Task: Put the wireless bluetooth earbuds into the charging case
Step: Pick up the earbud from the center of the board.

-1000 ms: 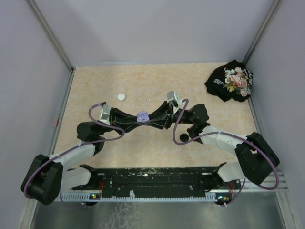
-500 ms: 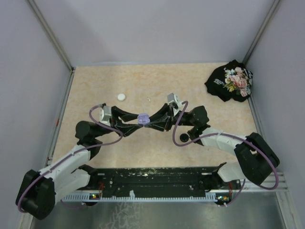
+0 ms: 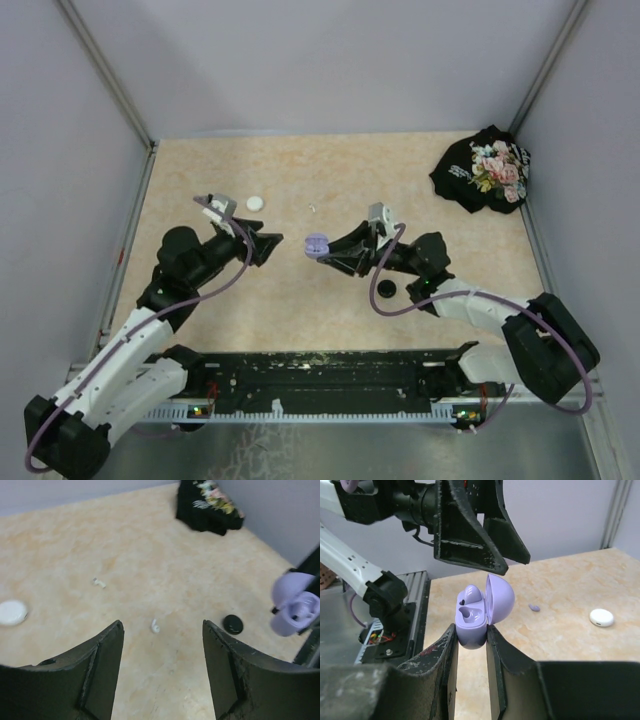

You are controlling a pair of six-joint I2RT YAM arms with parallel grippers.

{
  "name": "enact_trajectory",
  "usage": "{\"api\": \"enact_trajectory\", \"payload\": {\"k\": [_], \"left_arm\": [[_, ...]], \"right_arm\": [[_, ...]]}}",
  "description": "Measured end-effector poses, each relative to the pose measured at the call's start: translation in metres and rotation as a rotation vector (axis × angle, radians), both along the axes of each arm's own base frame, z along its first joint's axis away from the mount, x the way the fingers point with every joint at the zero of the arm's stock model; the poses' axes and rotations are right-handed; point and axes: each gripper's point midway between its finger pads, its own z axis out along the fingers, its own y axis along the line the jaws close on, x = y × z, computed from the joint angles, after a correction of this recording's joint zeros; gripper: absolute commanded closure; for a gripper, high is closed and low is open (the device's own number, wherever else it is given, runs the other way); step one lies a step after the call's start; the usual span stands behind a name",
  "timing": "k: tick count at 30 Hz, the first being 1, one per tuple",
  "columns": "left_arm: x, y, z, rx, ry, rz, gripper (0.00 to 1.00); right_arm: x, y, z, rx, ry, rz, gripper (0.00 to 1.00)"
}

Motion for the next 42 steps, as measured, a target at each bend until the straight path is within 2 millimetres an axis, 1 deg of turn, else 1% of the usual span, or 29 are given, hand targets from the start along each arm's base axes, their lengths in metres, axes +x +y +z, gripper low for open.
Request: {"api": "enact_trajectory", "payload": {"k": [2, 5, 8, 11, 13, 16, 20, 22, 27, 33, 39, 42], "left_arm": [[0.011, 0.012, -0.011, 0.036, 0.073, 0.097, 0.32], [0.023, 0.031, -0.034, 0.103, 0.174, 0.231, 0.34], [0.034, 0.051, -0.063, 0.192, 0.278, 0.357, 0.37], [0.043, 0.070, -0.089, 0.274, 0.368, 0.457, 0.37], [0.050, 0.084, -0.105, 0.323, 0.425, 0.519, 0.38], [0.059, 0.105, -0.122, 0.385, 0.500, 0.605, 0.39], [0.071, 0.126, -0.138, 0.468, 0.569, 0.683, 0.44], [0.076, 0.133, -0.144, 0.513, 0.595, 0.709, 0.48], [0.089, 0.150, -0.157, 0.600, 0.651, 0.739, 0.52], [0.104, 0.172, -0.177, 0.647, 0.747, 0.755, 0.59], [0.122, 0.178, -0.201, 0.666, 0.854, 0.713, 0.61], [0.125, 0.178, -0.212, 0.668, 0.893, 0.692, 0.61]], "right_arm": [[0.002, -0.003, -0.006, -0.010, 0.001, -0.023, 1.00], [0.006, -0.010, -0.017, -0.025, 0.012, -0.064, 1.00], [0.008, -0.018, -0.024, -0.033, 0.013, -0.107, 1.00], [0.008, -0.021, -0.024, -0.033, 0.001, -0.129, 1.00], [0.010, -0.023, -0.020, -0.026, -0.012, -0.144, 1.00], [0.011, -0.027, -0.016, -0.017, -0.032, -0.174, 1.00], [0.011, -0.031, -0.019, -0.020, -0.040, -0.200, 1.00], [0.012, -0.032, -0.019, -0.023, -0.040, -0.206, 1.00], [0.014, -0.033, -0.021, -0.029, -0.037, -0.222, 1.00], [0.016, -0.034, -0.021, -0.034, -0.038, -0.233, 1.00], [0.017, -0.035, -0.022, -0.037, -0.042, -0.239, 1.00], [0.017, -0.035, -0.022, -0.039, -0.041, -0.242, 1.00]]}}
